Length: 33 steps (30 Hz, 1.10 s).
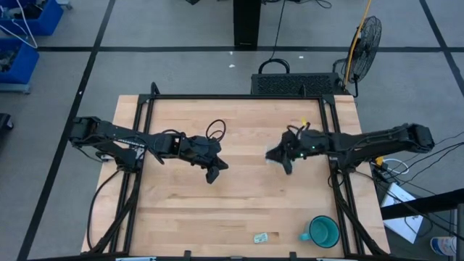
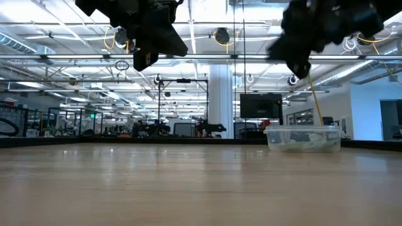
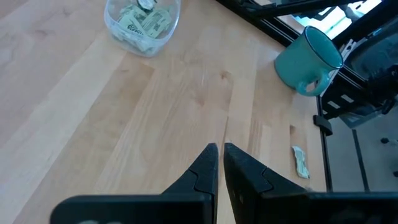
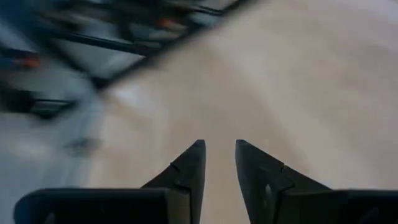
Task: Pick and place Stevia / Truvia into bins
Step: Put the green stevia packet into the transparent bin
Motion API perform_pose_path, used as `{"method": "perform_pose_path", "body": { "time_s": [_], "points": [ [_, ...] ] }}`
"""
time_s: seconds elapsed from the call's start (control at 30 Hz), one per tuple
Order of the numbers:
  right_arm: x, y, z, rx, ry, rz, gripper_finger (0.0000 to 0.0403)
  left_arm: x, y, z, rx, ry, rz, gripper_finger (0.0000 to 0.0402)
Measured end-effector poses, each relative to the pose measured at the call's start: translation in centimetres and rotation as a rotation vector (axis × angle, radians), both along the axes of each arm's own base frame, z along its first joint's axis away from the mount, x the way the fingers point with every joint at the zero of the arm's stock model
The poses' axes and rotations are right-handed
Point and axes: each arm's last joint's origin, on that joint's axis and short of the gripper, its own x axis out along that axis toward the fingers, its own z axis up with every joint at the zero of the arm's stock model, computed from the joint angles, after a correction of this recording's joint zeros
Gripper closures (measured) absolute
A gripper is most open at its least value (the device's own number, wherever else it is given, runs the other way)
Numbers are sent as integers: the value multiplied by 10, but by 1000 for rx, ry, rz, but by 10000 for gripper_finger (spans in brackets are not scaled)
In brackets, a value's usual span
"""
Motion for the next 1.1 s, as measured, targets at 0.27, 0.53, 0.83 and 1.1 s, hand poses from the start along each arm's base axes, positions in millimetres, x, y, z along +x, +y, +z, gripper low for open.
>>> {"method": "perform_pose_path", "body": {
  "time_s": [0.27, 0.53, 0.83, 1.1],
  "points": [
    [8, 58, 4, 93, -107, 288, 308, 0, 1, 0, 7, 3, 0, 371],
    [17, 104, -11, -3, -45, 496, 258, 0, 6, -1, 2, 8, 22, 371],
    [36, 126, -37, -450, -38, 749, 225, 0, 12, -1, -41, 13, 77, 371],
    [54, 160, -54, -430, -151, 964, 222, 0, 11, -1, -77, 18, 113, 371]
  ]
}}
